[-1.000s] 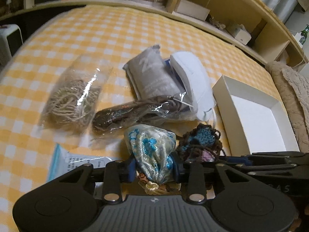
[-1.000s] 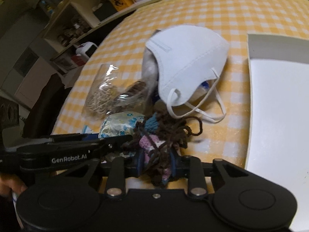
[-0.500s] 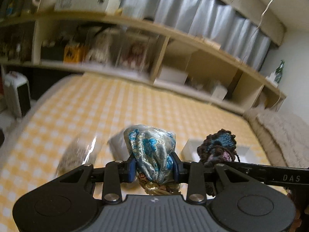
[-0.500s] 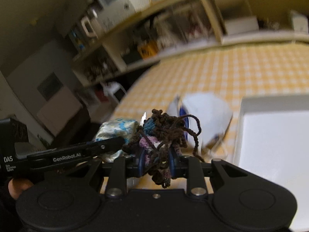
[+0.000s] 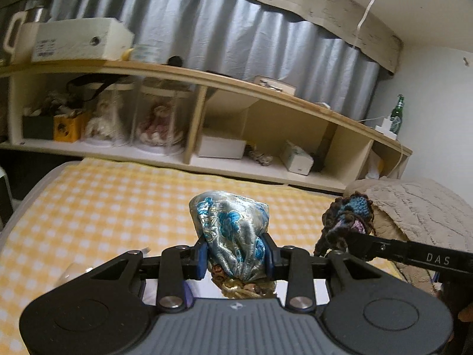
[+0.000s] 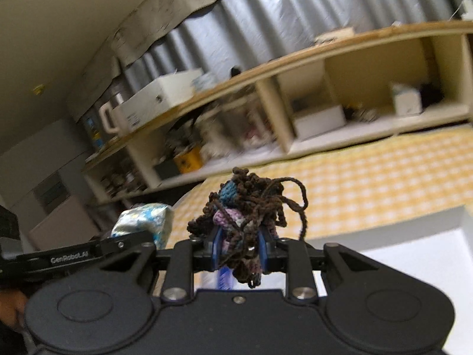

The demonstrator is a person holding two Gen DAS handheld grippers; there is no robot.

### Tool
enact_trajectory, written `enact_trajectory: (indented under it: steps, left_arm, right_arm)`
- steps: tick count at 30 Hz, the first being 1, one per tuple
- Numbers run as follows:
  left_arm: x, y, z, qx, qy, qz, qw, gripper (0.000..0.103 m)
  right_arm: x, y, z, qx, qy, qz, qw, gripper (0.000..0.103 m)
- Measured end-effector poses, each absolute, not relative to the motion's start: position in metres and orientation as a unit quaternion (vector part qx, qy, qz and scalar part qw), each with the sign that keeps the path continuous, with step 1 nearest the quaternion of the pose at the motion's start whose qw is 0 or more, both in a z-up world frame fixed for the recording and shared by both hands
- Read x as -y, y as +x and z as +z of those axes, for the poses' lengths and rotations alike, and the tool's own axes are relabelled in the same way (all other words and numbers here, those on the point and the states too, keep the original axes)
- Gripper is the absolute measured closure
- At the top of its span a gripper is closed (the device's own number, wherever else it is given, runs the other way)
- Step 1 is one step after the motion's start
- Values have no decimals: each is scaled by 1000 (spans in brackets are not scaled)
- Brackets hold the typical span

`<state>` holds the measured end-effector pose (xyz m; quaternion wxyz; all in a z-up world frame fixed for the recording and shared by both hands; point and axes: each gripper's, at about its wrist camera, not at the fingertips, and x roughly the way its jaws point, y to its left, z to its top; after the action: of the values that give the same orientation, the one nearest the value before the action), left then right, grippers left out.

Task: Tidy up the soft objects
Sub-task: 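Carry both pouches into the white box and open both tools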

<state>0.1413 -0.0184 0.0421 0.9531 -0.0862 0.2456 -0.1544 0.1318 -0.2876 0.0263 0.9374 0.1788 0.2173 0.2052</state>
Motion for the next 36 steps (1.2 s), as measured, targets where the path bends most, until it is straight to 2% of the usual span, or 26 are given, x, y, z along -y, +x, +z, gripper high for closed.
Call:
enact_trajectory:
  steps: [7, 14, 25, 32, 36]
  left_arm:
    - [61, 165, 49, -228, -70, -186, 953, 66]
    - [114, 189, 44, -227, -39, -228, 946, 66]
    - [165, 227, -47, -348, 12, -237, 907, 66]
    - [163, 260, -66, -373, 36, -219, 901, 66]
    - [169, 270, -76, -381, 54, -231, 893, 58]
  right_arm:
    - [327, 138, 30, -183, 193, 150, 952, 77]
    - [353, 151, 21, -187, 179, 98, 961, 77]
    - [352, 181, -4, -252, 123, 110, 954, 77]
    - [335, 218, -24, -325, 73, 128, 934, 77]
    - [332, 240, -45, -371, 45, 125, 919, 77]
